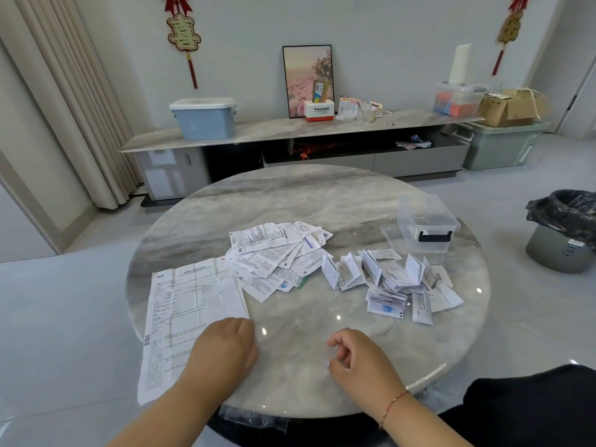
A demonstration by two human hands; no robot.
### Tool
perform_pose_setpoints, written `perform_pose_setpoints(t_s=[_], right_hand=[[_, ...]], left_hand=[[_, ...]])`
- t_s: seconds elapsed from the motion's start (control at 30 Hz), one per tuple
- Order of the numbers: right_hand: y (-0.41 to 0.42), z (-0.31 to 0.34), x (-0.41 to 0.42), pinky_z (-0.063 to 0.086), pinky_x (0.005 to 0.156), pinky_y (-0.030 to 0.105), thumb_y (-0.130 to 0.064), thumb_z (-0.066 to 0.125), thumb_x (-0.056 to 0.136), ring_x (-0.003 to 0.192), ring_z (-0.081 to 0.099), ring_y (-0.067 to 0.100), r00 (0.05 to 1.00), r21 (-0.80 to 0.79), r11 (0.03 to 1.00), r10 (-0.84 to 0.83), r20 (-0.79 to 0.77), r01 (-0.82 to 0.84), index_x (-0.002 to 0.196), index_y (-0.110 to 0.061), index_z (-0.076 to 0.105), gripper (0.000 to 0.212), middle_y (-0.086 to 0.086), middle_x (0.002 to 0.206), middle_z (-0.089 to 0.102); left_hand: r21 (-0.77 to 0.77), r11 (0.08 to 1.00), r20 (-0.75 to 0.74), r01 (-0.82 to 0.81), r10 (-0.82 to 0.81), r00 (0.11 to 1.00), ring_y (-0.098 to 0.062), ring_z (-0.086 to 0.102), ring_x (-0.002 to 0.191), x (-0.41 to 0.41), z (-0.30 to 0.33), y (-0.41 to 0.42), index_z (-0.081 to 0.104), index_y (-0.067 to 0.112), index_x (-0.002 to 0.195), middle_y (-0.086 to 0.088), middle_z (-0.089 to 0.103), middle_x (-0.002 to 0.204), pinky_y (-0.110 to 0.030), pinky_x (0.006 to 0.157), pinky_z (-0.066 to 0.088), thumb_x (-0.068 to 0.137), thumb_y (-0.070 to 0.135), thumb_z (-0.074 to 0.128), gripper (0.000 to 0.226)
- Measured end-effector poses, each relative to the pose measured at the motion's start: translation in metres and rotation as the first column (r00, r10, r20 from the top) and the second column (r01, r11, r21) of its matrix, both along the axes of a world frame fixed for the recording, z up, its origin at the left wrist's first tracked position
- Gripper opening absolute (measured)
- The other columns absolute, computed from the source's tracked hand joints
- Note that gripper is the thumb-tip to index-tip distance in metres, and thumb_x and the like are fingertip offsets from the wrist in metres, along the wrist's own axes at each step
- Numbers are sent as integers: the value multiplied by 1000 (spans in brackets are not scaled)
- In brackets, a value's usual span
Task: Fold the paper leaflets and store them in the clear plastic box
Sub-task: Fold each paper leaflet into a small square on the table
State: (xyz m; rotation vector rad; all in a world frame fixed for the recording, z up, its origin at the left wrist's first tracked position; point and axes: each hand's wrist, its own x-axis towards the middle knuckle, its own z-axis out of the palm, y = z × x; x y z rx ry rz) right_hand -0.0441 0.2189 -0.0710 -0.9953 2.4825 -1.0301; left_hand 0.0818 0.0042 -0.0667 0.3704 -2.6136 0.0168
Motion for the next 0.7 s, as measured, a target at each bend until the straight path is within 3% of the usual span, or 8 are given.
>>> perform_pose_setpoints(t_s=[0.07, 0.13, 0.2, 0.27, 0.3, 0.4, 0.57, 0.7], right_hand=[[0, 1, 0, 43, 69, 14, -24, 64, 78, 72, 52, 5, 1000, -3, 1000, 8, -9, -8, 82, -44, 44, 29, -7, 80, 53], [0, 1, 1, 43, 69, 13, -26, 64, 79, 71, 52, 6, 1000, 12, 1000, 21, -11, -21, 81, -45, 43, 28, -7, 80, 53], [1, -1, 3, 42, 67, 12, -28, 64, 80, 70, 52, 6, 999, 28, 999, 28, -17, -27, 81, -45, 43, 27, -7, 78, 53], [2, -1, 2, 41, 65, 11, -29, 64, 80, 68, 52, 4, 1000, 29, 999, 24, -11, -24, 80, -44, 44, 25, -8, 77, 53], [2, -1, 2, 41, 65, 11, -28, 64, 80, 67, 52, 4, 1000, 23, 1000, 19, 0, -19, 81, -43, 45, 24, -8, 76, 54], [1, 1, 0, 42, 64, 11, -27, 63, 81, 65, 53, 4, 999, 10, 1000, 12, 34, -12, 85, -41, 49, 20, -7, 75, 56], [1, 1, 1, 42, 65, 11, -29, 63, 81, 65, 53, 3, 999, 20, 1000, 21, 33, -22, 86, -40, 49, 18, -7, 75, 57], [1, 2, 2, 40, 63, 10, -30, 63, 81, 66, 52, 5, 1000, 23, 999, 28, 10, -28, 80, -43, 45, 22, -7, 72, 55]], left_hand=[[23, 1000, 38, -21, 21, 999, -24, 62, 72, -1, -2, 7, 58, 13, 73, -2, 62, 74, -32, 61, 52, 69, 28, 59, 16], [119, 972, 202, -203, 176, 963, -25, 63, 96, 0, 1, 0, 61, 14, 97, -2, 65, 99, -36, 79, 52, 68, 50, 71, 47], [142, 946, 298, -290, 238, 924, -18, 61, 87, 3, -1, -9, 59, 21, 98, 6, 63, 93, -28, 68, 45, 72, 57, 69, 45], [110, 967, 235, -232, 201, 951, -14, 56, 59, 3, 1, -9, 61, 21, 77, 10, 57, 65, -23, 48, 33, 76, 42, 73, 24], [122, 964, 206, -236, 208, 956, -13, 53, 54, 2, 3, -7, 60, 21, 74, 9, 53, 59, -23, 45, 31, 82, 37, 68, 20], [266, 922, 215, -280, 226, 950, -12, 56, 65, -3, 4, 3, 59, 19, 81, 5, 60, 71, -25, 58, 43, 96, 36, 42, 28], [376, 894, 179, -244, 189, 966, -8, 52, 86, -3, -4, 15, 60, 25, 95, 14, 58, 95, -22, 68, 42, 87, 37, 57, 15], [377, 901, 161, -216, 166, 973, -10, 53, 87, -1, -5, 8, 61, 22, 97, 11, 59, 95, -22, 69, 40, 84, 37, 64, 20]])
